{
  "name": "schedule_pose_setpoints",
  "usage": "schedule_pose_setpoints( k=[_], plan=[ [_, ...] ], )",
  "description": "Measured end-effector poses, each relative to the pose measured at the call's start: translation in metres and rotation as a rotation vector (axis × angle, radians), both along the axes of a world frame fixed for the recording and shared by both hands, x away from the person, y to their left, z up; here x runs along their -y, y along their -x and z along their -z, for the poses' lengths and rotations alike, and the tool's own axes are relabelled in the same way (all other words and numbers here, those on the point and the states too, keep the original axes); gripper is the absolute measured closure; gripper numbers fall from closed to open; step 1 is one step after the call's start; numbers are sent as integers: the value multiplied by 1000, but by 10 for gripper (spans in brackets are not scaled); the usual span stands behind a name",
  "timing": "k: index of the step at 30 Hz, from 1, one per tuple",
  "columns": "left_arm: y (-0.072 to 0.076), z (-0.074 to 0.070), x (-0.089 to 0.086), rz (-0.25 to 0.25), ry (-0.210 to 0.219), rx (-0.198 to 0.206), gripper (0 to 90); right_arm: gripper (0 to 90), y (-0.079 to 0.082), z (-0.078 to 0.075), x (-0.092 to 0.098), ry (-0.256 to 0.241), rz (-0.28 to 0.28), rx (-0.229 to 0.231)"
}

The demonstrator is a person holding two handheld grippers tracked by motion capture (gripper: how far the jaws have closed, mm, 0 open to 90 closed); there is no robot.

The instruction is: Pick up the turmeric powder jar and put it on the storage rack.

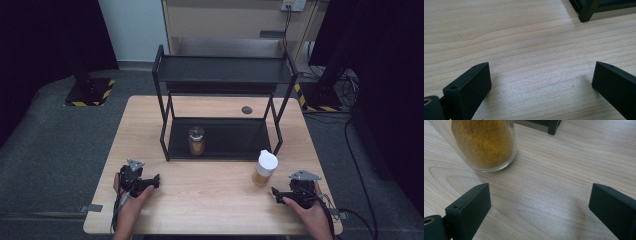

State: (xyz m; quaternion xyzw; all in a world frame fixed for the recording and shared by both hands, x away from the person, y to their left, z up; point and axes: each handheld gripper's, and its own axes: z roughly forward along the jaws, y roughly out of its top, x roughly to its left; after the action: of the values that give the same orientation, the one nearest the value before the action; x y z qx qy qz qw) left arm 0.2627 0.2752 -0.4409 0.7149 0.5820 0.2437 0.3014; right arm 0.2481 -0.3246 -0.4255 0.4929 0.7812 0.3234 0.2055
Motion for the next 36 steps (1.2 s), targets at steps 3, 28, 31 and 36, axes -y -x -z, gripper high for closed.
schedule_pose_setpoints(
  k=[3, 28, 31, 36],
  plan=[
    [0, 0, 0, 0, 0, 0, 8, 53, 1, -1, 3, -8, -8, -6],
    [0, 0, -1, 3, 1, 0, 8, 59, 0, -12, -4, -47, -127, 32],
    [0, 0, -1, 3, 0, 0, 7, 59, 1, -14, -6, -51, -129, 44],
    [0, 0, -1, 4, 0, 0, 8, 63, 2, -17, -8, -71, -127, 65]
  ],
)
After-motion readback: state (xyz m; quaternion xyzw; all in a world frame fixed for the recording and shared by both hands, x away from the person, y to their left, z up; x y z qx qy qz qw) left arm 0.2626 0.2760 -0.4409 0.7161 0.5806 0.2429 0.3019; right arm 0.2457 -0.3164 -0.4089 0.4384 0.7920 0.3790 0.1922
